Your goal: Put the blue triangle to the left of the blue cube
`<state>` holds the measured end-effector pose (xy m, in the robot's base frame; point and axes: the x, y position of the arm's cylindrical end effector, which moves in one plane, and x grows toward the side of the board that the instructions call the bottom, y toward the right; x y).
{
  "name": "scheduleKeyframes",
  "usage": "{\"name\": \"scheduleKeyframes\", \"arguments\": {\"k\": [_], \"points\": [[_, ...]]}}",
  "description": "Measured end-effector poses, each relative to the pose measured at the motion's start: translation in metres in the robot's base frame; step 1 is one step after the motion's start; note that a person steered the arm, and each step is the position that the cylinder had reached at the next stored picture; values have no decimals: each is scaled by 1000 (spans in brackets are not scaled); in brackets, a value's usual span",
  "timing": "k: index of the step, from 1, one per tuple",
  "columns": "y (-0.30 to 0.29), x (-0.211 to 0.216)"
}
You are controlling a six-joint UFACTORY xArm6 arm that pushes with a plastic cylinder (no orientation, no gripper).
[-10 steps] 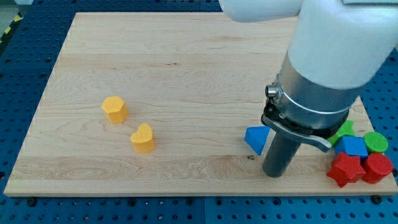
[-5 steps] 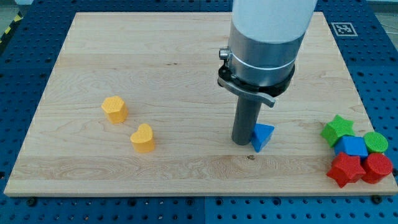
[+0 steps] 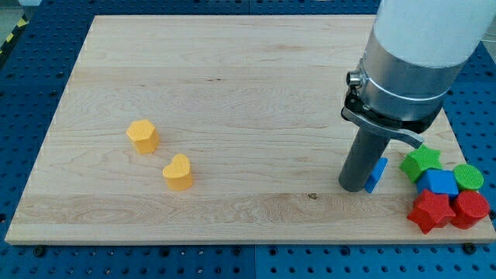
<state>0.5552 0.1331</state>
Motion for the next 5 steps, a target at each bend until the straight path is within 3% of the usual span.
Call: {"name": "scheduleKeyframes", "arguments": {"k": [3, 5], "points": [[5, -38], [25, -41]]}}
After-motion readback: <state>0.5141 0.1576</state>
